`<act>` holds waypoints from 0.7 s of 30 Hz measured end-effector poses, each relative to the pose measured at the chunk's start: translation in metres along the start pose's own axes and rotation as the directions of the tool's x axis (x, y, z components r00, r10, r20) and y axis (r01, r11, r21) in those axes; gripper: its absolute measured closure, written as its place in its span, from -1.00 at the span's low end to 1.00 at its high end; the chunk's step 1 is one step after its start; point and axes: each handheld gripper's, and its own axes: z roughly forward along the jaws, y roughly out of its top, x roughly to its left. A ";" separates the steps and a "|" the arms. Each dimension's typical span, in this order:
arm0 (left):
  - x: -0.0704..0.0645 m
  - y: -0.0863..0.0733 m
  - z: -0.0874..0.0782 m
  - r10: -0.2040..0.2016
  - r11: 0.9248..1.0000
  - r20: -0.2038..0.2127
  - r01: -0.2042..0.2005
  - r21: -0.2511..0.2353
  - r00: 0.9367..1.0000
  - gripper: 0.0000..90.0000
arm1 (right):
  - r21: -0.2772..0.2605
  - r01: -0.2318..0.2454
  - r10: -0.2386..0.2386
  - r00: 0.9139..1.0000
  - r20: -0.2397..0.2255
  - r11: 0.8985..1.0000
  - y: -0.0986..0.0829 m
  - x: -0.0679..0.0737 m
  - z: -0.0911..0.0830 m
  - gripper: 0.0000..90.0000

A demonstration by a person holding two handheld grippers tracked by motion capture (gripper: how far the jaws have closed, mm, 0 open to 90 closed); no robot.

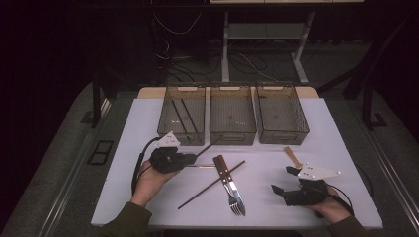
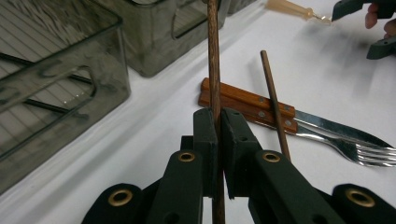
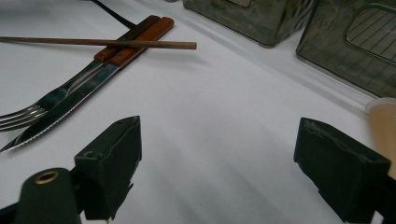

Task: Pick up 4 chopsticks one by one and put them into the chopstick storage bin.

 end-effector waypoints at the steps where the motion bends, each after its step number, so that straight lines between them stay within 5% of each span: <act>1: 0.001 0.000 -0.001 0.001 1.000 -0.002 -0.001 -0.002 1.000 0.87 | 0.000 -0.001 0.001 1.000 0.000 1.000 0.000 0.000 0.000 -0.66; 21: 0.021 0.015 -0.002 -0.029 0.998 -0.036 0.027 -0.051 0.999 0.87 | -0.003 -0.001 0.001 1.000 0.003 1.000 0.000 -0.001 0.000 -0.66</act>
